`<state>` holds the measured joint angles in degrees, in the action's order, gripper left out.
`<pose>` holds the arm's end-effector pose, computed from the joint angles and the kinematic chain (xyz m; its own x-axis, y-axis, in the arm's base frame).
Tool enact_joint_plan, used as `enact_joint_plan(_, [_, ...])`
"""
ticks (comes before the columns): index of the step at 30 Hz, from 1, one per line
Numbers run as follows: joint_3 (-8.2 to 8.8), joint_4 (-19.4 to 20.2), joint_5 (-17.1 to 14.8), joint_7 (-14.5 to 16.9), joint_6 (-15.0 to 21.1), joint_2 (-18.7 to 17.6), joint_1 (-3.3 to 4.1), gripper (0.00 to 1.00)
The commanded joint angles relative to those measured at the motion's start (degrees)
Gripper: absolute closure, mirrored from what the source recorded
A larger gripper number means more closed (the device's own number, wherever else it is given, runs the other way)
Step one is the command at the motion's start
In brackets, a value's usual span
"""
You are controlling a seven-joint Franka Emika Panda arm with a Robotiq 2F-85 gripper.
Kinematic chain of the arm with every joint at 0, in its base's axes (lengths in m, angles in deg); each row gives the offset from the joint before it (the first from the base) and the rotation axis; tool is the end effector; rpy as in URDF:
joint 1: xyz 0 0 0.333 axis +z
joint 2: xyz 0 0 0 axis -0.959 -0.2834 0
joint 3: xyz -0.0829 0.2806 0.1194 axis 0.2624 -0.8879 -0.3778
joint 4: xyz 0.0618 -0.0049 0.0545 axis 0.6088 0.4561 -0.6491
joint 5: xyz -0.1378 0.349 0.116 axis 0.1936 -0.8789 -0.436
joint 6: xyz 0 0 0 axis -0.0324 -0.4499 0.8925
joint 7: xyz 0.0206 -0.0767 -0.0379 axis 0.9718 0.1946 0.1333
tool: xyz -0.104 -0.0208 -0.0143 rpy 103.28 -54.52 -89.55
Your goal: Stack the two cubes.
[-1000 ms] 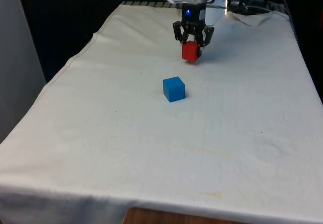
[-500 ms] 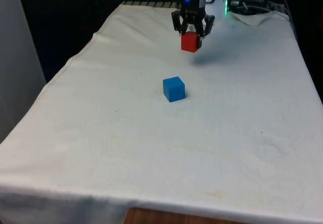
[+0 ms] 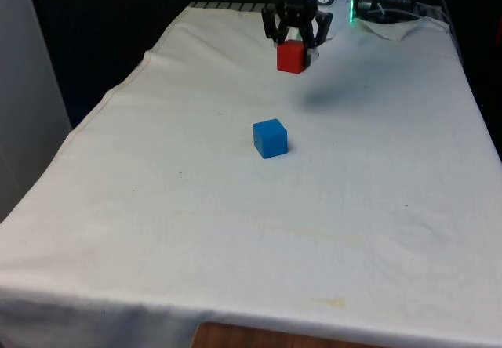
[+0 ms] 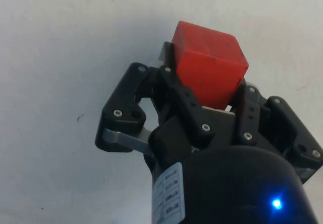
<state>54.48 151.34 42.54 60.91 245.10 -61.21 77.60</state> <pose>0.4088 -0.0363 0.2701 0.9278 -0.3490 0.1320 -0.3504 -0.9365 -0.0131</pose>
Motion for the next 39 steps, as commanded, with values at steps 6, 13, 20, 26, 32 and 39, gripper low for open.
enact_joint_plan(6, [-0.29, -2.8, -0.2, -0.1, -3.2, 0.5, 0.11, 0.99])
enact_joint_plan(13, [-0.52, -6.2, -0.3, 0.0, -6.3, 0.6, 0.17, 0.99])
enact_joint_plan(20, [-0.63, -10.7, -0.5, 0.2, -9.5, -0.2, 0.4, 0.99])
enact_joint_plan(26, [-0.63, -14.2, -1.1, 0.6, -10.7, -2.0, 0.69, 0.99])
enact_joint_plan(32, [-0.63, -16.7, -0.3, 0.2, -10.5, -3.8, 0.57, 0.99])
enact_joint_plan(39, [-0.8, -21.8, -2.0, 1.5, -11.2, -8.3, 0.8, 0.99])
